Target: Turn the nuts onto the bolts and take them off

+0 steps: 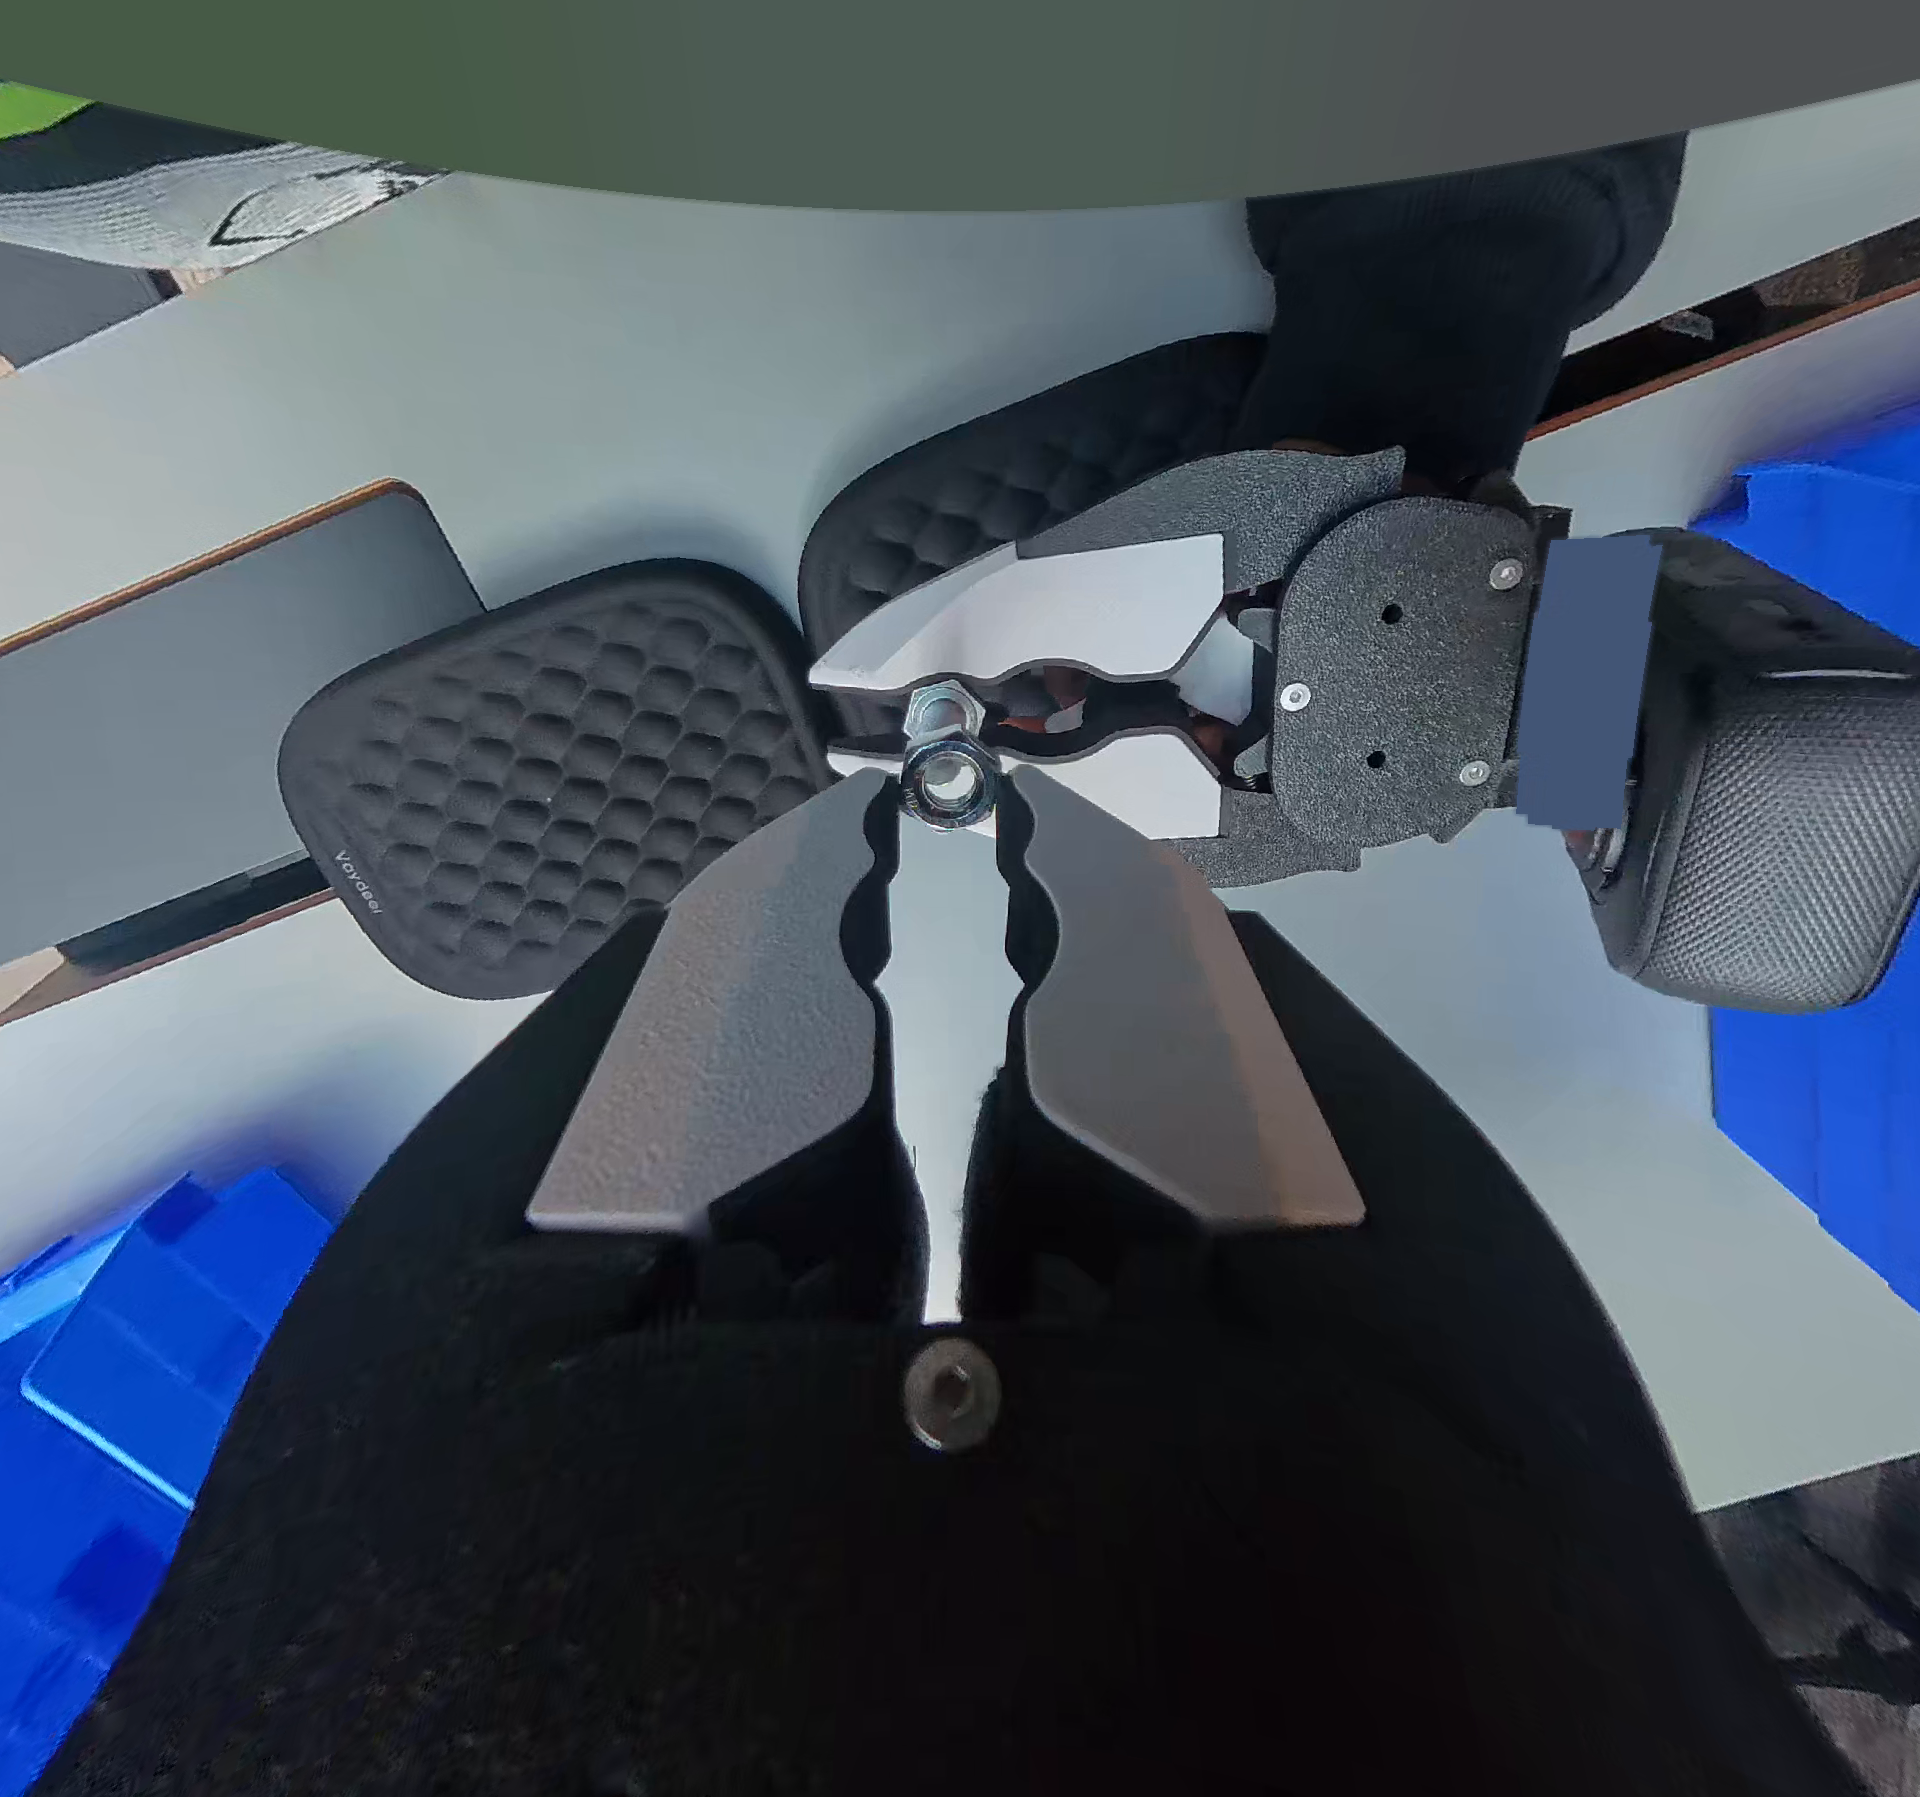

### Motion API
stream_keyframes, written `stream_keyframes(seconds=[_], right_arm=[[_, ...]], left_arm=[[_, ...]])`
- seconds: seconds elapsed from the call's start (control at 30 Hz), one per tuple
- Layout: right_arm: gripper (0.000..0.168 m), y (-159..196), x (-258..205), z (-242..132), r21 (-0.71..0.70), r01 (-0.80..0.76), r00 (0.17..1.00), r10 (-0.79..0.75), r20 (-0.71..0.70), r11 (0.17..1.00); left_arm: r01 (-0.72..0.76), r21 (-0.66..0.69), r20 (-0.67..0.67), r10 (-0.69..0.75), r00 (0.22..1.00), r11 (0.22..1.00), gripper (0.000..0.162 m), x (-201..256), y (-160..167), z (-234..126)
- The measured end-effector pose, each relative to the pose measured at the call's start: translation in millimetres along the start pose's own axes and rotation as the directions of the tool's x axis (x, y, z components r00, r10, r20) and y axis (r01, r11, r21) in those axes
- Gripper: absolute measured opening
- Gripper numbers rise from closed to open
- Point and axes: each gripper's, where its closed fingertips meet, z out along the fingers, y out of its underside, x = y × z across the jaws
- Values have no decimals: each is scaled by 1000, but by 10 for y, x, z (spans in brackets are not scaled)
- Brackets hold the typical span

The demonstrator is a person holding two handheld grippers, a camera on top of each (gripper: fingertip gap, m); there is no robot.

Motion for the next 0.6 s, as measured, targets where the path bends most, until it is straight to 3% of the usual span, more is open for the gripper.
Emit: stream_keyframes(seconds=[0.4,0.6], right_arm=[[17,-2,10,50,-5,47,999,-47,14,999],[17,37,37,44,-18,-21,1000,21,-2,1000]], left_arm=[[5,20,-24,-5,1000,1000,13,20,-19,-13],[14,27,4,-14,1000,1000,13,-21,-27,-16]])
